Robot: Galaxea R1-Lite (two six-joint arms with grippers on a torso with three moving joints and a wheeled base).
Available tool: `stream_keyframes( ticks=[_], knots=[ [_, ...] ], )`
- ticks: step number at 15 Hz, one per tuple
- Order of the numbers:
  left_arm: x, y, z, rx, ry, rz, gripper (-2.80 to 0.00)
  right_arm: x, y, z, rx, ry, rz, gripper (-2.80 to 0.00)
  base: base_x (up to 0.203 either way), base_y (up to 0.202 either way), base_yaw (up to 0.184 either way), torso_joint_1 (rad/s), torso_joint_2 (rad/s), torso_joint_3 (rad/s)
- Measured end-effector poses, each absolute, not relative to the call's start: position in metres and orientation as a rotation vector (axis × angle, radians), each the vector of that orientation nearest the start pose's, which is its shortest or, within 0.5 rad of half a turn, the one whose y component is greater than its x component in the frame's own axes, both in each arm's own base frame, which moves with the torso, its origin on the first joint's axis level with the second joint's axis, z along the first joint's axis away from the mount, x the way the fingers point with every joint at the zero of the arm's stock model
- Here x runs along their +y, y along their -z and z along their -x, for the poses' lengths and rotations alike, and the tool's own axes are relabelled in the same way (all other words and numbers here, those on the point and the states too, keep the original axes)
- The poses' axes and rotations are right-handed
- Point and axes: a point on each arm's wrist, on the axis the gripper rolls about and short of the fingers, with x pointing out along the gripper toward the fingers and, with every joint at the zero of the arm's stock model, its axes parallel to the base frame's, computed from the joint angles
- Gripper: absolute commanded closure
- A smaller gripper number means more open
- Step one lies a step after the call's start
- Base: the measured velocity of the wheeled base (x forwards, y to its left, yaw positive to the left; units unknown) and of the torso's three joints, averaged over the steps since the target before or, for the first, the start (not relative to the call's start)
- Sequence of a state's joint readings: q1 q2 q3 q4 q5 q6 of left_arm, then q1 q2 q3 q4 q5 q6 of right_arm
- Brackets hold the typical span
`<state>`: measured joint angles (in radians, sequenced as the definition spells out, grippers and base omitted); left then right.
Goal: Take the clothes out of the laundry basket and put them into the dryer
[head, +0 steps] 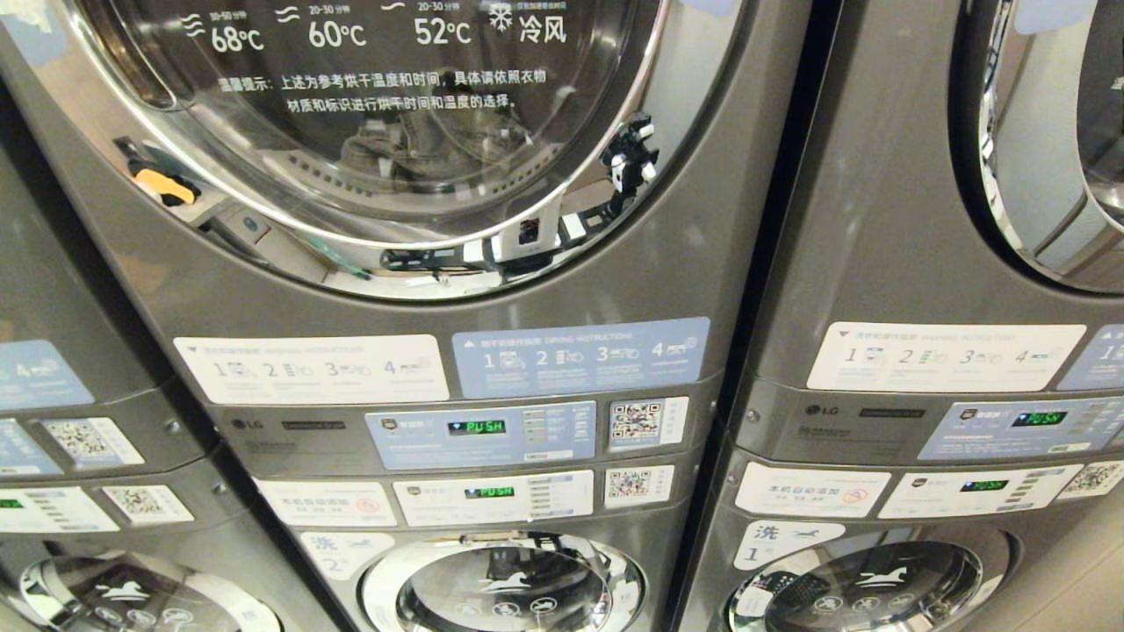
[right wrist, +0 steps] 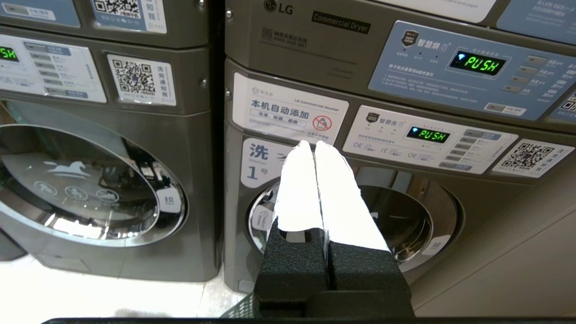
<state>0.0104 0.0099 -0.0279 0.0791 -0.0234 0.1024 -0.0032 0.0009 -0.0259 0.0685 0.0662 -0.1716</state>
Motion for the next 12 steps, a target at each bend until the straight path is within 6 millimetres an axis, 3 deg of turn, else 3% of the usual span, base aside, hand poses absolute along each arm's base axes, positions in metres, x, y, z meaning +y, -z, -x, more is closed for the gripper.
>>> stream_keyframes(
  ticks=[12],
  knots=[
    [-0.0007,-0.075,0.025,0.052,0.01,-0.065,0.0,0.0009,-0.0747,0.0228,0.007,-0.032,0.12,0.0,0.0,0.0,0.0,0.0,0.0,0.0]
  ],
)
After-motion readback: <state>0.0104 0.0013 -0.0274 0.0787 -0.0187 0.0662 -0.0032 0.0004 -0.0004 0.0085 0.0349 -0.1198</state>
